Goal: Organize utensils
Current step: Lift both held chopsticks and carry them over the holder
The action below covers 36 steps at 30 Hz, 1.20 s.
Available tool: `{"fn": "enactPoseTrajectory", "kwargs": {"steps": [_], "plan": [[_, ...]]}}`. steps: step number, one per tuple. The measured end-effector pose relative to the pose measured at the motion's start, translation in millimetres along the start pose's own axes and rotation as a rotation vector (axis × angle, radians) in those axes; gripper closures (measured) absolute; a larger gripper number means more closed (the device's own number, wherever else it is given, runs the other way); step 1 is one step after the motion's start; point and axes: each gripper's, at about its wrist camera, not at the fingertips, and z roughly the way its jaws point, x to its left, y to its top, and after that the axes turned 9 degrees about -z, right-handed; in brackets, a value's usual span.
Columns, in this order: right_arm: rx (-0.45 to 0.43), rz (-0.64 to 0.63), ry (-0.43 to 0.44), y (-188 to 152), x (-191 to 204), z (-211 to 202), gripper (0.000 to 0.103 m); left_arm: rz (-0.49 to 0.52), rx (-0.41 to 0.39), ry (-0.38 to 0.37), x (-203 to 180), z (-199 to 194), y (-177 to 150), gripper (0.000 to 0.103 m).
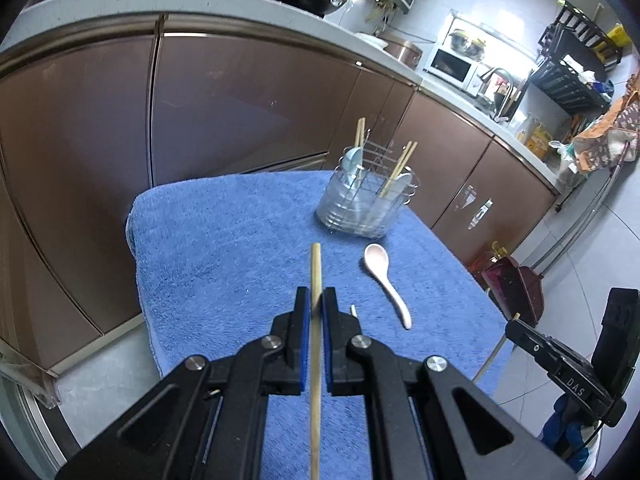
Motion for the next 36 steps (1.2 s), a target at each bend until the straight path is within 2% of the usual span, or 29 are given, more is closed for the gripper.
{"fn": "enactPoseTrajectory", "kwargs": {"steps": [9, 18, 23, 28, 32, 36], "plan": [[-0.103, -0.025, 0.001, 19, 13, -44, 0.098, 0.020, -0.095, -0.056, -22, -31, 15, 0.098], [-0.201, -0.043, 0.011, 75, 5, -53, 0.098, 0.046, -0.189, -0.124, -62, -27, 66, 0.098], [-0.255, -0.050, 0.006, 118, -14, -33, 0.098, 0.048, -0.220, -0.176, -87, 4, 105, 0.098], [-0.315, -0.077, -0.023, 166, -33, -5, 0.098, 0.013, -0.286, -0.217, -113, 48, 161, 0.098], [-0.377, -0.086, -0.035, 203, -53, 18, 0.098, 0.007, -0.380, -0.205, -132, 86, 198, 0.098], [-0.411, -0.094, -0.073, 227, -73, 49, 0.098, 0.001, -0.413, -0.184, -140, 133, 221, 0.098]]}}
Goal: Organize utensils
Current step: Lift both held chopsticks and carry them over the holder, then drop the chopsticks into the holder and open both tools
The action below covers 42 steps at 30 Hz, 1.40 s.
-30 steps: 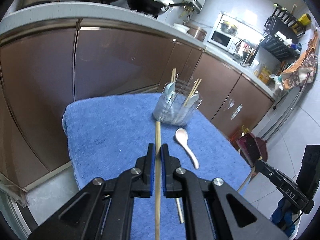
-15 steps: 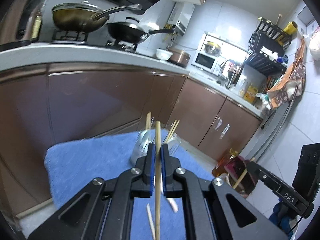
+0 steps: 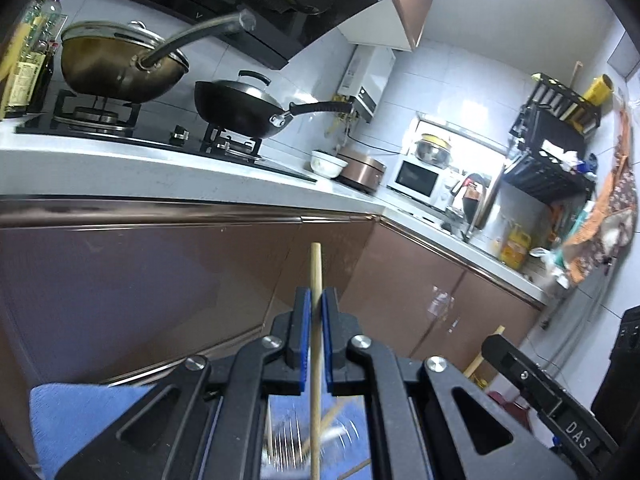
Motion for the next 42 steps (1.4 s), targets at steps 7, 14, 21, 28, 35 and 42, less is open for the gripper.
{"fn": "enactPoseTrajectory", "kwargs": {"steps": [7, 14, 21, 28, 35, 42], "plan": [[0.015, -0.017, -0.040, -20, -24, 53, 0.098, -0.014, -0.033, 0.047, 20, 64, -24, 0.098], [0.046, -0.022, -0.050, -58, -32, 83, 0.098, 0.033, -0.072, 0.103, 33, 98, -58, 0.098], [0.105, -0.001, -0.044, -88, -32, 97, 0.098, 0.031, -0.050, 0.121, 47, 105, -90, 0.098], [0.123, 0.020, -0.043, -95, -28, 85, 0.085, 0.008, -0.028, 0.108, 51, 88, -93, 0.078], [0.111, 0.036, -0.056, -87, -21, 56, 0.076, 0.017, -0.050, 0.122, 49, 47, -84, 0.064], [0.110, 0.056, -0.077, -84, -9, 18, 0.070, 0.084, -0.053, 0.194, 38, -9, -79, 0.054]]}}
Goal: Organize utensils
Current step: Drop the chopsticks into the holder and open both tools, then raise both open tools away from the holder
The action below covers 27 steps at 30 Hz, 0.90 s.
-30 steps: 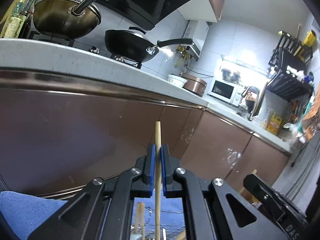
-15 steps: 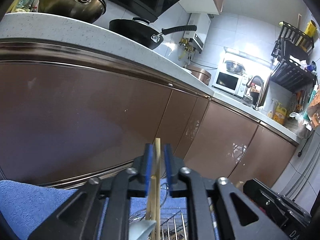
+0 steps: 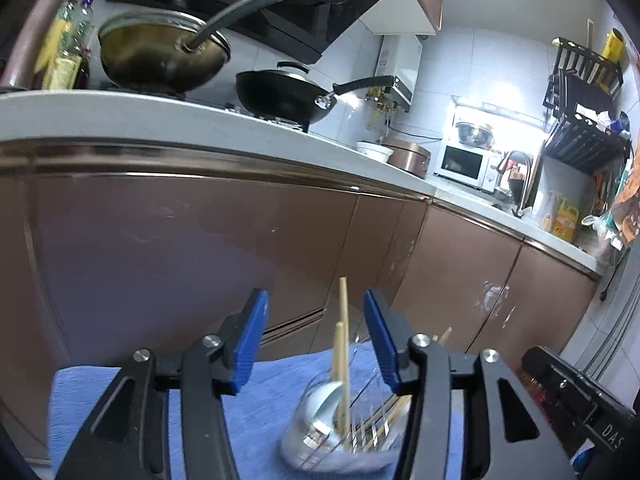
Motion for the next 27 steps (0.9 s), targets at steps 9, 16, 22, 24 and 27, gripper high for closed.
{"fn": "enactPoseTrajectory", "kwargs": {"steps": [9, 16, 22, 24, 27], "plan": [[0.022, 0.005, -0.027, -13, 17, -58, 0.064, 0.041, 0.000, 0.052, 21, -82, 1, 0.049], [0.017, 0.010, -0.035, -20, 35, -99, 0.056, 0.049, -0.037, 0.046, 29, -149, 11, 0.048], [0.000, 0.002, -0.047, -27, 55, -133, 0.049, 0.029, -0.097, -0.022, 34, -201, 21, 0.048], [-0.003, -0.006, -0.053, -31, 61, -144, 0.048, 0.029, -0.106, -0.028, 36, -213, 21, 0.048], [-0.004, -0.020, -0.065, -35, 71, -159, 0.048, 0.040, -0.107, -0.025, 40, -232, 18, 0.047]]}}
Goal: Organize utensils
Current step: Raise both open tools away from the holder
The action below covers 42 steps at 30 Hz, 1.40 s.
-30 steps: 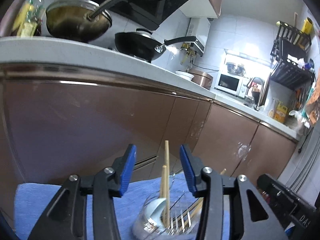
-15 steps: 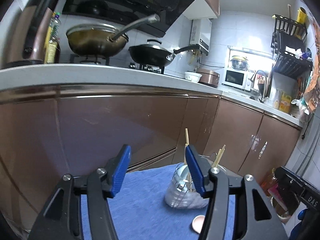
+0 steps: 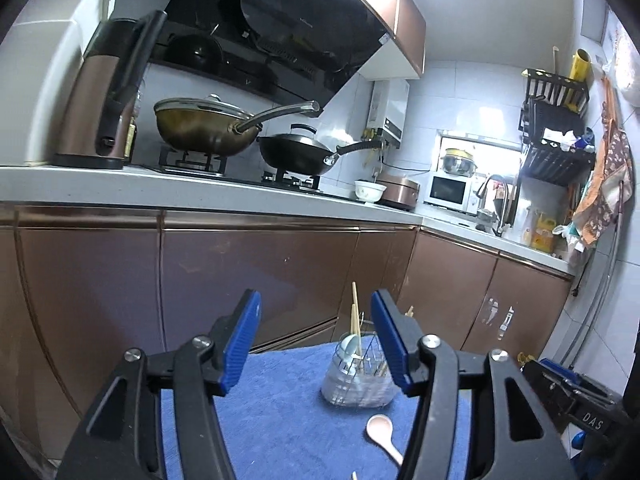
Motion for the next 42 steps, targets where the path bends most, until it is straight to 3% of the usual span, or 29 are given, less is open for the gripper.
{"fn": "enactPoseTrajectory", "kwargs": {"steps": [4, 9, 19, 21, 29, 37, 42], "plan": [[-0.003, -0.012, -0.004, -4, 10, -19, 0.044, 0.018, 0.037, 0.005, 4, -20, -1, 0.043], [-0.015, -0.042, -0.009, -9, 26, -40, 0.040, 0.045, 0.009, 0.026, 7, -45, -3, 0.038], [-0.033, -0.078, -0.047, -20, 44, -71, 0.015, 0.029, 0.001, 0.001, 14, -83, -5, 0.030], [-0.041, -0.092, -0.056, -21, 47, -76, 0.002, 0.015, 0.012, -0.012, 18, -84, -4, 0.029], [-0.076, -0.120, -0.078, -26, 53, -95, 0.000, -0.021, 0.024, -0.001, 24, -97, -6, 0.024], [-0.189, -0.118, -0.092, -30, 52, -118, 0.000, -0.003, 0.068, -0.023, 24, -103, -15, 0.023], [-0.172, -0.118, -0.069, -34, 50, -117, 0.000, 0.006, 0.071, -0.037, 20, -106, -20, 0.023]]}}
